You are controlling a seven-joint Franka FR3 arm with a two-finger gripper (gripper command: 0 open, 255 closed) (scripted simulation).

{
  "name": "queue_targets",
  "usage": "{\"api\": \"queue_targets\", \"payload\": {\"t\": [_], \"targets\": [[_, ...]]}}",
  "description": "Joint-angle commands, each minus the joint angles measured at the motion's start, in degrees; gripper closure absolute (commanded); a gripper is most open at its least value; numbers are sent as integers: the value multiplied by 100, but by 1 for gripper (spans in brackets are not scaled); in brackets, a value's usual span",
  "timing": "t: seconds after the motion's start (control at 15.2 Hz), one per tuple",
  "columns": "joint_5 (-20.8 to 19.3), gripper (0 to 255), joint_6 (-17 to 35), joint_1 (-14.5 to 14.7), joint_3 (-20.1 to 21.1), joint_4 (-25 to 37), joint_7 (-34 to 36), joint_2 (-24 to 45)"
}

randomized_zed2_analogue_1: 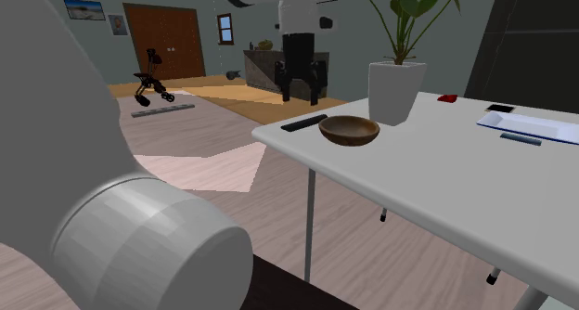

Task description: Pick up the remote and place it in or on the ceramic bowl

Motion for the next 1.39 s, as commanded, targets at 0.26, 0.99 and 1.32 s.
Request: {"api": "queue_targets", "payload": {"t": [0.26,0.99,1.32], "targets": [[-231,0,257,-3,234,1064,905,1365],[-629,0,364,147,260,2637,1861,3131],[-655,0,691,134,246,2381,1880,3203]]}}
